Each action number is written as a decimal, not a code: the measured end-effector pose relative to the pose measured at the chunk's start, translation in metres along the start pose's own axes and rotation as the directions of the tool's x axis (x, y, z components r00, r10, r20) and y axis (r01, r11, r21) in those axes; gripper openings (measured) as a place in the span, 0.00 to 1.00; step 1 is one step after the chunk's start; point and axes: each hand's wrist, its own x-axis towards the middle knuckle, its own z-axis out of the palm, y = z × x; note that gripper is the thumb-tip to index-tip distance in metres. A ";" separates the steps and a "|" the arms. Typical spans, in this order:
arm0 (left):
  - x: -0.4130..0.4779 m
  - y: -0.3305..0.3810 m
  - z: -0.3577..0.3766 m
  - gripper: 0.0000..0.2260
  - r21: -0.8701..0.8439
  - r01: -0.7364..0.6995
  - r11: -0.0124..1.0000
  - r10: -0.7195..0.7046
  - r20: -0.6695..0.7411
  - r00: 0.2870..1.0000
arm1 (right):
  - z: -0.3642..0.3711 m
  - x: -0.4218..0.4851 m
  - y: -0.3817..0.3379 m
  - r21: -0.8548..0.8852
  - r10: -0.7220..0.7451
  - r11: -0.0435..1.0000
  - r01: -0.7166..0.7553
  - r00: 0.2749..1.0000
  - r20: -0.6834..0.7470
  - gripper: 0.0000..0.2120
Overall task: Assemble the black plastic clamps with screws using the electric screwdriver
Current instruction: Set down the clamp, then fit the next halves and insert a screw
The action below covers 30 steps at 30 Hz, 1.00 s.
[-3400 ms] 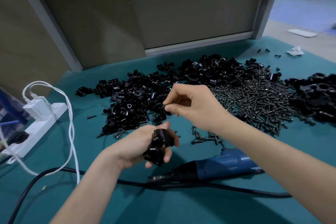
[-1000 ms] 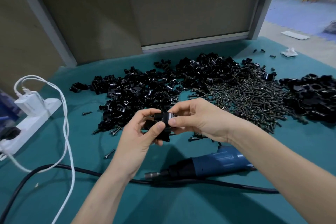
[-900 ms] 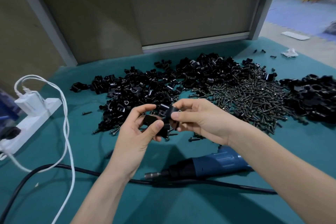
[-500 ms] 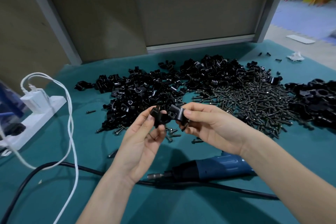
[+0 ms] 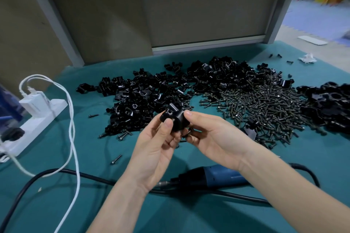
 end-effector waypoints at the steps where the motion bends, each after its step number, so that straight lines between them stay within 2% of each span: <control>1: 0.000 -0.001 0.002 0.09 0.002 -0.005 1.000 0.005 -0.004 1.000 | 0.001 0.000 0.000 0.000 -0.007 1.000 0.007 1.000 -0.004 0.13; 7: 0.000 -0.003 0.002 0.12 -0.046 -0.028 0.999 0.029 0.022 0.999 | 0.004 -0.005 -0.004 -0.064 -0.084 0.995 0.080 0.995 -0.048 0.13; 11: 0.000 -0.005 0.001 0.08 -0.001 -0.005 1.000 0.005 0.016 1.000 | 0.003 -0.007 -0.007 -0.099 -0.078 0.992 0.074 0.996 -0.041 0.11; 13: -0.001 -0.003 0.000 0.10 0.030 0.004 1.000 -0.006 0.049 0.999 | 0.002 -0.007 -0.009 -0.099 -0.064 0.993 0.061 0.998 -0.028 0.10; 15: -0.002 -0.001 -0.002 0.19 0.110 -0.008 0.994 -0.002 0.096 0.995 | 0.000 -0.006 -0.011 -0.092 -0.034 0.995 0.033 0.999 -0.012 0.09; 16: -0.002 0.001 -0.002 0.21 0.188 -0.024 0.982 0.007 0.093 0.996 | 0.000 -0.006 -0.013 -0.089 -0.013 0.996 0.013 1.000 -0.006 0.09; 18: -0.002 0.004 -0.004 0.17 0.341 -0.052 0.939 0.030 0.069 0.997 | -0.002 -0.006 -0.017 -0.093 0.024 0.995 -0.024 1.000 0.002 0.08; 21: 0.001 0.010 -0.004 0.11 0.446 -0.059 0.893 0.021 0.089 0.996 | -0.003 -0.006 -0.020 -0.093 0.065 0.994 -0.063 0.998 0.012 0.07; 25: 0.005 0.011 -0.002 0.26 0.469 -0.109 0.876 0.057 0.124 0.991 | 0.001 -0.003 -0.022 -0.003 0.114 0.994 -0.114 0.993 -0.010 0.06; 30: 0.007 0.004 0.010 0.28 0.455 -0.205 0.867 0.139 0.174 0.975 | 0.009 -0.001 -0.022 0.088 0.200 0.976 -0.199 0.980 -0.007 0.11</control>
